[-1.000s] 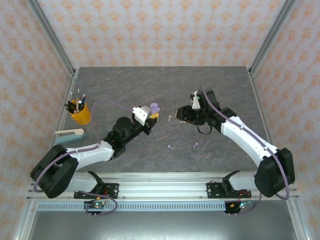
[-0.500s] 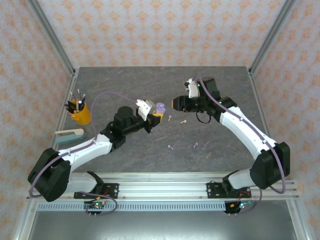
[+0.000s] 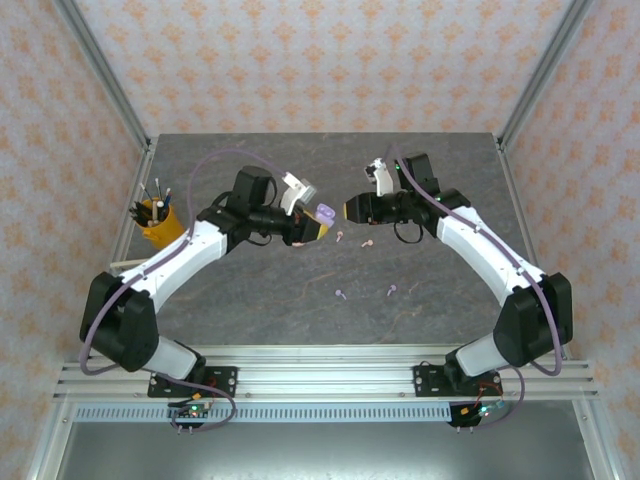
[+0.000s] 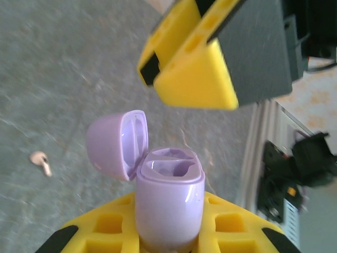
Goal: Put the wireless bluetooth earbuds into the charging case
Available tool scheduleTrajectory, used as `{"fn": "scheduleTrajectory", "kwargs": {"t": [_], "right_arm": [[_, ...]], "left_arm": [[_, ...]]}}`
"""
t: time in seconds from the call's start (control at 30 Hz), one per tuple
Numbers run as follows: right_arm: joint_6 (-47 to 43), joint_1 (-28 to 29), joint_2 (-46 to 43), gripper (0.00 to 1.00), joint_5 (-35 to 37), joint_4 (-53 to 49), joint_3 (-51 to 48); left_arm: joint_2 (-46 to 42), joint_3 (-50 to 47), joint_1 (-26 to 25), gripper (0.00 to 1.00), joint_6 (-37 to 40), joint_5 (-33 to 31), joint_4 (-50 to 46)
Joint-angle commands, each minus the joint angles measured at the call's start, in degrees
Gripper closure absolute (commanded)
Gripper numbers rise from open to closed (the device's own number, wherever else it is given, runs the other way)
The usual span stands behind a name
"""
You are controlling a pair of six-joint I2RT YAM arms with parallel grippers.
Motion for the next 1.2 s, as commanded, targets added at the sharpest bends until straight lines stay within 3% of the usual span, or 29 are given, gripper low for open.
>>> {"fn": "scheduleTrajectory", "kwargs": {"t": [0.0, 0.33, 0.77, 1.17], "right_arm": [[-2.12, -0.58, -0.34, 0.60, -2.37, 0.68, 0.43], [-3.24, -0.85, 1.20, 0.65, -10.98, -0.03, 0.47], [-3.96, -0.65, 2.67, 0.66, -17.14, -0.01, -1.08], [-3.55, 1.73, 5.08, 0.68, -15.66, 1.45, -1.33]], "left_arm": [[1.76, 3.96, 1.64, 1.00, 5.11, 9.58, -11.71], [7.70, 12.04, 2.61, 1.00, 15.06, 16.30, -27.67], [9.38, 12.94, 2.61, 1.00, 13.69, 15.53, -26.30], [9.91, 13.95, 2.61, 1.00, 11.33, 14.99, -23.97]]}}
